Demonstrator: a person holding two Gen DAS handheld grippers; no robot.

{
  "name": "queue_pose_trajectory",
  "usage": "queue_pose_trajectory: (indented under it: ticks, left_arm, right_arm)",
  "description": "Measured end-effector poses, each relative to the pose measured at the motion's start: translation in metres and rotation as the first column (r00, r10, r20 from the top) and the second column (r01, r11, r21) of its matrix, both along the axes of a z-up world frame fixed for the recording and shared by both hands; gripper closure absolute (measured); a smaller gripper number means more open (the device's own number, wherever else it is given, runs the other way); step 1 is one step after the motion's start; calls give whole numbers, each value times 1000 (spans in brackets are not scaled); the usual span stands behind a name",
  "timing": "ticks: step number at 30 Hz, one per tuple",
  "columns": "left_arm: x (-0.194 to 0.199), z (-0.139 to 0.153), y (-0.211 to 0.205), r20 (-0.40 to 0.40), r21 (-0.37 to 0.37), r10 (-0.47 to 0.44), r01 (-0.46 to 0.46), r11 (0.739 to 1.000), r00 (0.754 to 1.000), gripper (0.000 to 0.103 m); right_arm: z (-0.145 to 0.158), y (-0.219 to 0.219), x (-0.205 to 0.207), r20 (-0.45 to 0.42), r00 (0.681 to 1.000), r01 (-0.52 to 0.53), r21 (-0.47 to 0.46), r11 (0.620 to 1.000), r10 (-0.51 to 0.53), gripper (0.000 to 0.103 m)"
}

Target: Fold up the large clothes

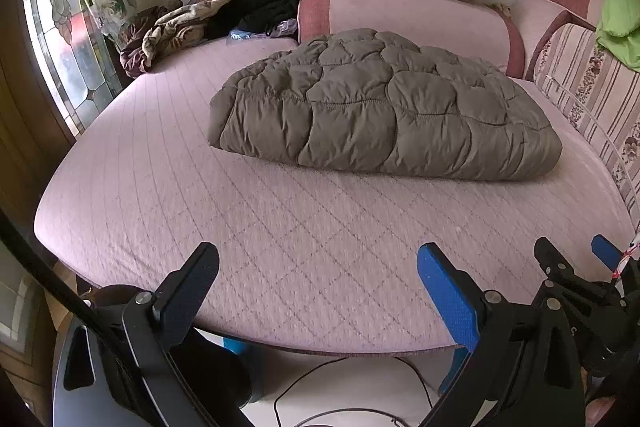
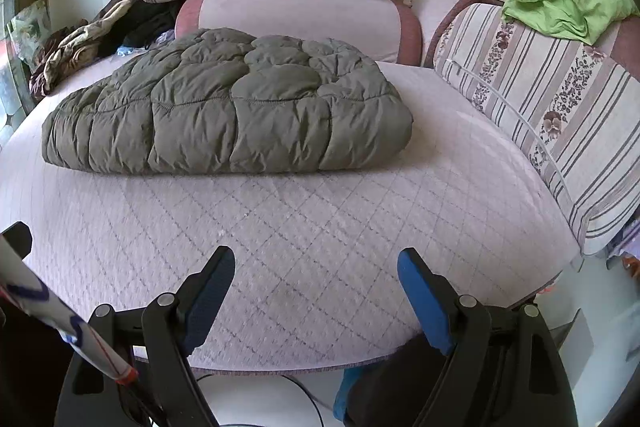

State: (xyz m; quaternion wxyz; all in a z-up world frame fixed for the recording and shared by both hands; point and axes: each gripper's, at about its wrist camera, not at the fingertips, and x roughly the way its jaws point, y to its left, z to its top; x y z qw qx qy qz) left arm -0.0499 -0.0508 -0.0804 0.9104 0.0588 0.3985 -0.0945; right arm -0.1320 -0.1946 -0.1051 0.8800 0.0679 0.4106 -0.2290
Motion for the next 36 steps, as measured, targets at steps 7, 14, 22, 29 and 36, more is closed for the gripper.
queue_pose_trajectory:
  ticks: [7,14,22,29,36]
  left_arm:
    - [-1,-4,1,-15,0,1,-1,1000,1000,4]
    - [-2,-5,3,-23,-1,4,-4,1000,1000,4]
    - [-4,-7,3,-33,-3,1,-2,1000,999,4]
    - [-4,-11,1,-41,4,-3,3,1000,999,4]
    - [-3,-16,-3,-55,17,-2,3,1000,998,4]
  right_arm:
    - [0,5,-1,-8,1000,-10,-15,1000,10,16]
    - [-3,9,-2,-20,1000,-18,-23,1000,17,15]
    - [-4,12,-2,-27,999,-24,-25,999,24,15]
    - [-5,6,1,-33,999,-15,-3,1000,15,15]
    - [1,4,10,-21,999,-27,-28,999,26,15]
